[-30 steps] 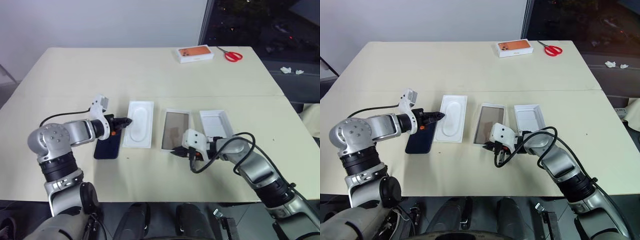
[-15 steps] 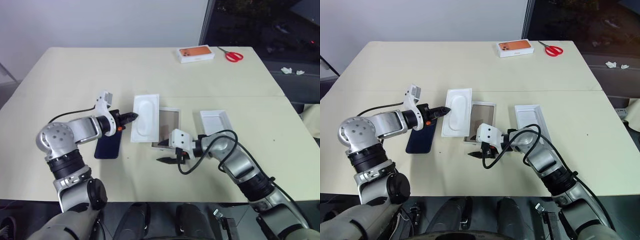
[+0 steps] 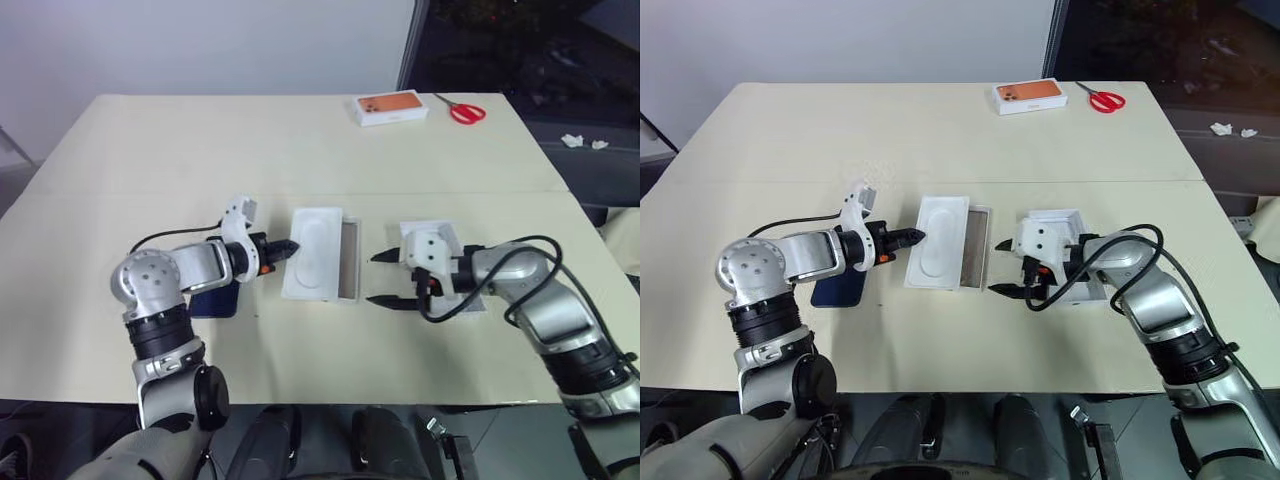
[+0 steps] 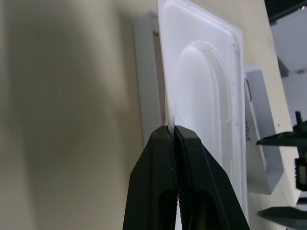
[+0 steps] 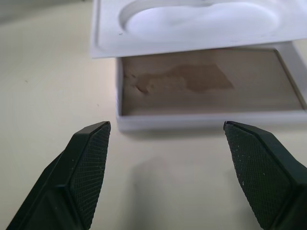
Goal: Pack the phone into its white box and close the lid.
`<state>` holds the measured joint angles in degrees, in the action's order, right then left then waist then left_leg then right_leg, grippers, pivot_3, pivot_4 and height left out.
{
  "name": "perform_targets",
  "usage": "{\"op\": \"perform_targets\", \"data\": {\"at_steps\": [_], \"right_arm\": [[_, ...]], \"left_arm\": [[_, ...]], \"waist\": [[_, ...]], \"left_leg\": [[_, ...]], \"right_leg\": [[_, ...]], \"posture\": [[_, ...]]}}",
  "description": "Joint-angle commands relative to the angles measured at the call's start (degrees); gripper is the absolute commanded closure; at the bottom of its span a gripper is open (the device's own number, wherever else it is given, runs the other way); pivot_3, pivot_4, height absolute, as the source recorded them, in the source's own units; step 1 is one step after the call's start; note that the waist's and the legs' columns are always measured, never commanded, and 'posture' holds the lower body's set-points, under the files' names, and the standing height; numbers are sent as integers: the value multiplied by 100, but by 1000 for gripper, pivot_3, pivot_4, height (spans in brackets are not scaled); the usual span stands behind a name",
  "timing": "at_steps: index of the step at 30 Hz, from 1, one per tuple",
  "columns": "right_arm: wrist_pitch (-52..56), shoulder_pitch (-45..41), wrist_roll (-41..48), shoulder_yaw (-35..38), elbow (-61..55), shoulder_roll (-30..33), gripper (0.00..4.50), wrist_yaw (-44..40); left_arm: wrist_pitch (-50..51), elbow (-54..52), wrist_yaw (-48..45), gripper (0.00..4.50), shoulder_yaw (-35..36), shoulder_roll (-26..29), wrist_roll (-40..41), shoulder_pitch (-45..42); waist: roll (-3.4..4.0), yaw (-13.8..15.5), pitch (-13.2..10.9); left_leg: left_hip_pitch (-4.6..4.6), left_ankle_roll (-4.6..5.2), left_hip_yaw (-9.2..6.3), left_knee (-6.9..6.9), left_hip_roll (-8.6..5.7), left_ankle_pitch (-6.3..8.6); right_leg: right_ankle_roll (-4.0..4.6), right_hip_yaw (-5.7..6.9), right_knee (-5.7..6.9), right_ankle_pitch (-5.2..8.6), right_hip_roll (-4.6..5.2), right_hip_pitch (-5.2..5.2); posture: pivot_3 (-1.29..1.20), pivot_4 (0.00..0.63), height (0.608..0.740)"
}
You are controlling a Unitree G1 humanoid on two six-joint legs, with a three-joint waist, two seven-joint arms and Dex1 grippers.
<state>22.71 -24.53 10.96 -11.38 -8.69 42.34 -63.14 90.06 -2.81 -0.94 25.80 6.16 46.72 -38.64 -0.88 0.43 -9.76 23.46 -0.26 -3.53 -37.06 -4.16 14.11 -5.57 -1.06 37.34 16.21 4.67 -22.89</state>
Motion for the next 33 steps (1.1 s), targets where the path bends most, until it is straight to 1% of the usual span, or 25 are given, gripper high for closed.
{"op": "perform_targets", "data": {"at_steps": [1,9,16,19,22,23,24,33], "right_arm": [[-53,-23,49,156,-112,-39,574,118],[-42,44,19,123,-172,-117,574,348],[-127,-53,-65,31,-71,-218,574,442],[-129,-77,-85,-4,-72,-294,520,458],[-141,-90,-107,-7,-46,-331,520,446],[-145,-106,-112,-11,-25,-340,520,444],[-145,-131,-106,-8,2,-353,520,443],[-165,-254,-116,-25,141,-451,520,474]], "left_arm": [[-281,52,-190,4500,-377,3,-178,-61],[-704,339,-331,4500,-714,15,-547,-133],[-839,458,-408,4500,-738,-61,-641,-189],[-841,393,-393,3543,-736,-105,-670,-178],[-840,360,-370,2101,-697,-124,-690,-194],[-783,354,-355,1512,-614,-161,-647,-221],[-745,301,-356,1107,-577,-169,-611,-255],[-401,-14,-242,1107,-274,-278,-526,-501]], "waist": [[-1,7,-1],[-1,27,-1],[-1,21,-1],[-1,23,-1],[-1,24,-1],[-1,23,-1],[-1,23,-1],[-2,20,-1]], "left_leg": [[0,-1,0,0,0,0],[0,-1,1,-2,-1,-1],[0,-1,0,-2,0,-1],[0,-1,1,-2,0,-1],[0,-2,0,-3,0,-1],[0,-2,0,-3,0,-1],[0,-1,0,-3,0,-1],[0,-2,0,-3,0,-1]], "right_leg": [[0,0,0,0,0,0],[0,0,-1,0,2,2],[0,0,-1,0,1,2],[0,0,-1,0,1,2],[0,1,-1,0,1,3],[0,1,-1,0,1,3],[0,1,-1,0,1,3],[0,1,0,0,0,2]], "posture": [[0,150,740],[0,150,740],[0,150,740],[0,150,740],[0,150,740],[0,150,740],[0,150,740],[0,150,740]]}}
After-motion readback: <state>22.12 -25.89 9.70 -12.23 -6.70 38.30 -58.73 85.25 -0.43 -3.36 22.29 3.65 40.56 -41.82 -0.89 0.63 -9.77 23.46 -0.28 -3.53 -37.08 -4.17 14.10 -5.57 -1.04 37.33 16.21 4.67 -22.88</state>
